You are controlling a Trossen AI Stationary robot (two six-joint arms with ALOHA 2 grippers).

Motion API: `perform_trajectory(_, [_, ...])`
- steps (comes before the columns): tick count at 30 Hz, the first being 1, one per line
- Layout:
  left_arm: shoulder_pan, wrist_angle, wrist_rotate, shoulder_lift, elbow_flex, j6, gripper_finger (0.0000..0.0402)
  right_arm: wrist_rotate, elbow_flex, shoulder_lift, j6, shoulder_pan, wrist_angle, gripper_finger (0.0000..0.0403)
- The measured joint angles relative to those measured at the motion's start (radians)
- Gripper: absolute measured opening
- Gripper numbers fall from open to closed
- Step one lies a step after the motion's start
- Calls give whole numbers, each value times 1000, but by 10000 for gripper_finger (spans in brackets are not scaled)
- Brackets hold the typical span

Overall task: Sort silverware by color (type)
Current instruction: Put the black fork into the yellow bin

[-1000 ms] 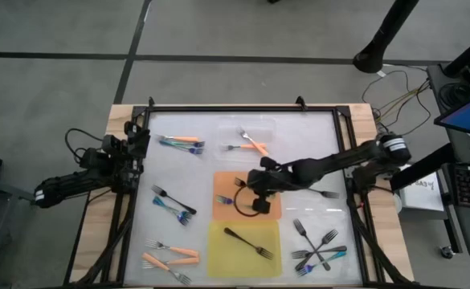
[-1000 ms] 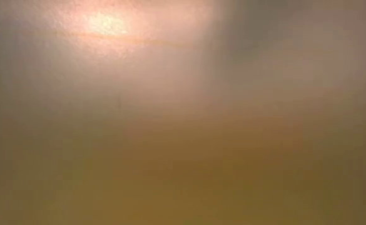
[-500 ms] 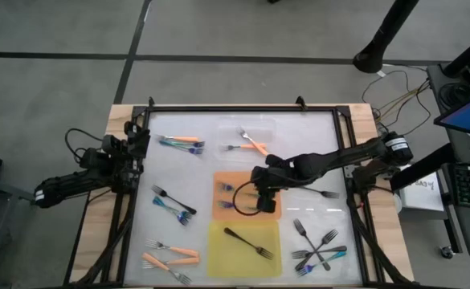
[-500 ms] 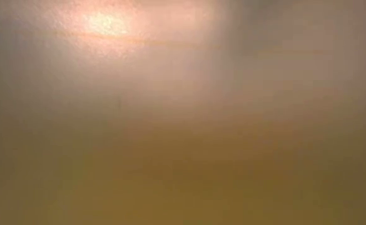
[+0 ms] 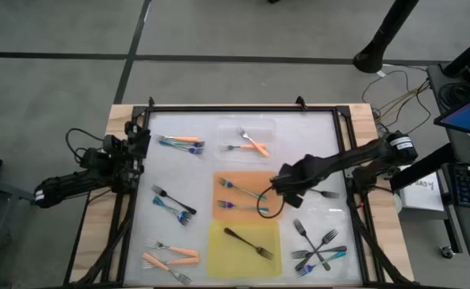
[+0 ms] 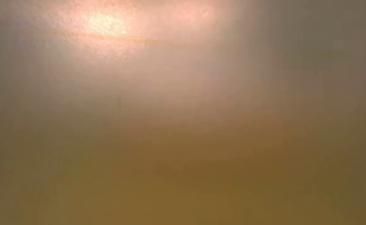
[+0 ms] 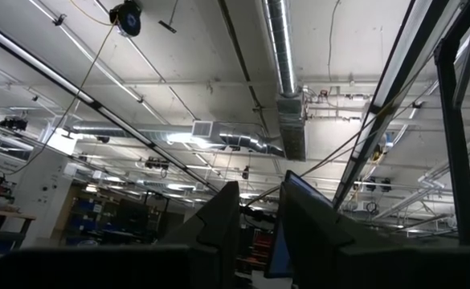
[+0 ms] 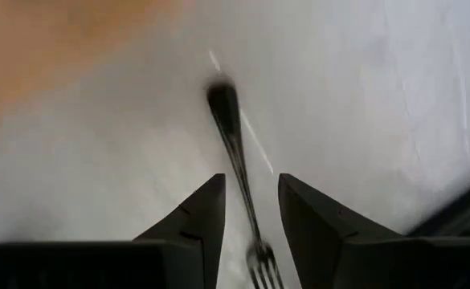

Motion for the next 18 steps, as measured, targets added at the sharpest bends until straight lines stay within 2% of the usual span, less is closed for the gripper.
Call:
perform_trajectory(5, [0,-7,0,0,0,0,75,-118,-127,-9,7,-1,15,109])
perform_trajectory(9, [0,-9,0,0,0,0,75,-195,-216,-42,7,-1,112,109])
perform_trajectory(18, [0,-12,0,0,0,0,75,-212,-354,-129,30,-30,182,109])
